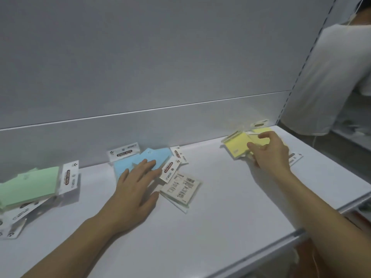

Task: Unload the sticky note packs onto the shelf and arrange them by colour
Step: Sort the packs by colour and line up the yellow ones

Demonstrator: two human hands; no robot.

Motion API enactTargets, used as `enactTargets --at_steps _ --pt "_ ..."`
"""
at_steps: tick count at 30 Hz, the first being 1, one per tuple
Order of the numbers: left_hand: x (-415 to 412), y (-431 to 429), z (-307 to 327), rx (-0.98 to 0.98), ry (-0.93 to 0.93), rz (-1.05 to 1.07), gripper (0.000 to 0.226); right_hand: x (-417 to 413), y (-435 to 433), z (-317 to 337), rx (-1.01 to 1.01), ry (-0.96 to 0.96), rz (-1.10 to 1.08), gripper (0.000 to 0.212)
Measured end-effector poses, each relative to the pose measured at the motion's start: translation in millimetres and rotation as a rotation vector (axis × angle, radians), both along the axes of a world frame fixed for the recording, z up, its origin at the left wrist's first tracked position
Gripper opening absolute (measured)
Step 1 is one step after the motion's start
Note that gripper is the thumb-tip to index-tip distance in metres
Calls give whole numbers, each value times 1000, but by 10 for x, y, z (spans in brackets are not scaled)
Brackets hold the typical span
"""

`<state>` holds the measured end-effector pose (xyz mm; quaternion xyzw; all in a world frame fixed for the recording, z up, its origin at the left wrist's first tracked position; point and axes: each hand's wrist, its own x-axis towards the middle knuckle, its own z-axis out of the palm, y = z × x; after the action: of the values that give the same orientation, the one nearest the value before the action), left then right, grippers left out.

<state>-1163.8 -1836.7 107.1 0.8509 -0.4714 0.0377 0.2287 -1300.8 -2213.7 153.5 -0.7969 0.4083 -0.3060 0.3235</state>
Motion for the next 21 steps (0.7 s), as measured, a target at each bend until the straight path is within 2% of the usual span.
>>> enactTargets --at_steps 3,6,8,10,12,15,18,21 --pt "3 2 17 -10 -9 15 54 21 280 15 -123 -6 147 22" --pt "9 7 38 -3 -15 38 54 103 736 99 -166 32 460 14" --pt "19 26 59 -5 -16 50 52 187 1032 143 -159 166 700 25" --pt "34 40 93 -12 -3 72 49 274 1291 131 -166 330 860 47" --pt "43 52 121 -23 8 111 47 346 1510 62 -191 404 904 63" --pt "49 78 148 -59 1 143 44 406 1701 -85 -258 433 887 76" --pt "64 105 162 -101 -34 120 42 429 1660 -148 -230 408 913 76" --pt "58 104 210 -155 -67 67 44 379 1566 -167 -114 274 922 72"
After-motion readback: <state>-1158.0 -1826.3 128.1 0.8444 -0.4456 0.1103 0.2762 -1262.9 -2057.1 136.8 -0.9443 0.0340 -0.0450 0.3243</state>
